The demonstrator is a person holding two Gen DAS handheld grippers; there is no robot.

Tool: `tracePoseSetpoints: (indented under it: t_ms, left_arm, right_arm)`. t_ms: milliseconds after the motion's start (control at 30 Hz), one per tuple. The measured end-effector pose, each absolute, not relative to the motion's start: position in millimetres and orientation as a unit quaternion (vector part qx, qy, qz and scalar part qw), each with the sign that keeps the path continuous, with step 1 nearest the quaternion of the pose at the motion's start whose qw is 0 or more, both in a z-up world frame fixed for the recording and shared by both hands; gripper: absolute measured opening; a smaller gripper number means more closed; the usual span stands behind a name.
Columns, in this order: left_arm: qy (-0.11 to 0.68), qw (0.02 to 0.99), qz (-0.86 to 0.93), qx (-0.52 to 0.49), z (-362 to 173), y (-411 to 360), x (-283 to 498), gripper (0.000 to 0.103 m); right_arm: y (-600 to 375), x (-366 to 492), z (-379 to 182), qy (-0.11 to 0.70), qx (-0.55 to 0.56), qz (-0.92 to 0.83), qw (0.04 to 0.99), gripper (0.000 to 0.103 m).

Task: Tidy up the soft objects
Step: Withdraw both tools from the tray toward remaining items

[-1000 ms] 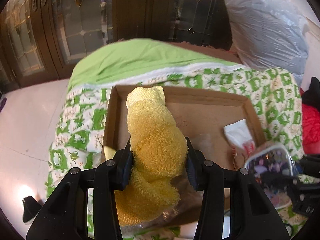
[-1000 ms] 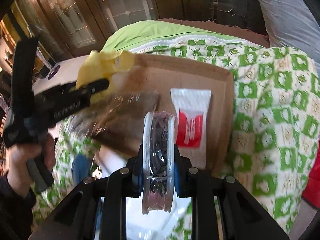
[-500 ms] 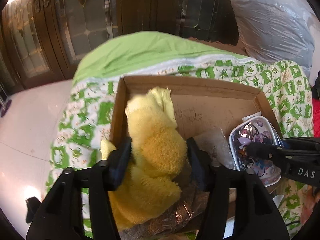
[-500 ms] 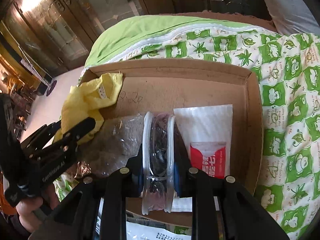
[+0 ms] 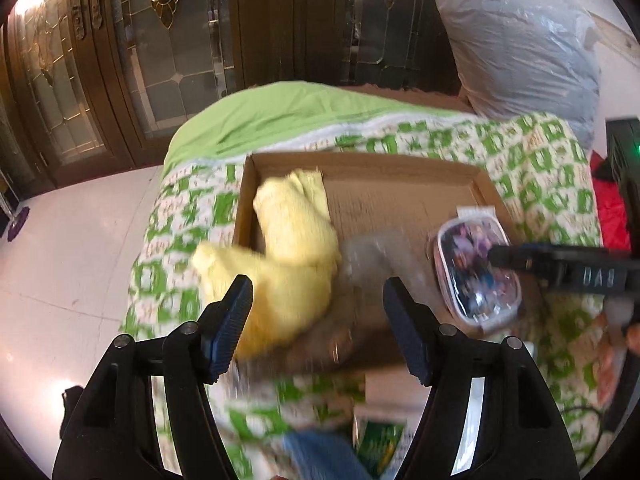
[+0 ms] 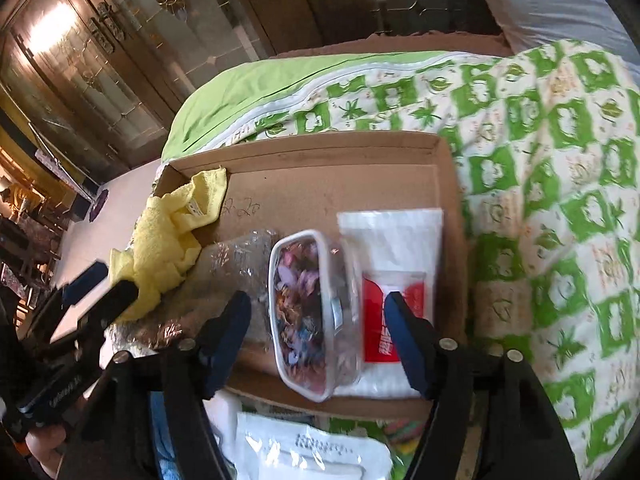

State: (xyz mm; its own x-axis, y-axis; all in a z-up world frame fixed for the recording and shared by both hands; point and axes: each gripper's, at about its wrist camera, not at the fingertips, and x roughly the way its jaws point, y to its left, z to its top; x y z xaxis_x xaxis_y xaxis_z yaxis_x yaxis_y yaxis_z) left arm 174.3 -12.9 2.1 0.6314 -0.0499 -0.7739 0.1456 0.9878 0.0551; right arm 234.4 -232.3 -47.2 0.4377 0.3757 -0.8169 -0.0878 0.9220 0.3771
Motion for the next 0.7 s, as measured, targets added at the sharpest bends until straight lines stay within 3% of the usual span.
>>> tracePoseSetpoints:
  t_ms: [133,167,367,700]
  left_arm:
    - [0.441,0.895,-0.044,0.059,-4,-15,151,0.068]
    - [0.443,0.894,-0.04,0.054,-6,-14,144,0.068]
    - [0.476,0.878,-0.033,0.024,-25,-6,104,0.068]
    - [0.462,0.886,-0.036,-0.021,-10,26,53,0.068]
  right_arm:
    - [-238,218,-47,0.514,0.14,0.132,0.836,0.075]
    - [-238,214,-47,0.516,0.139,0.13,0.835,0.081]
    - [-249,163,-48,0.515,0.15,0.111,0.837,0.081]
    - [-254,91,-77,0.495,0.118,0.098,0.855,0.082]
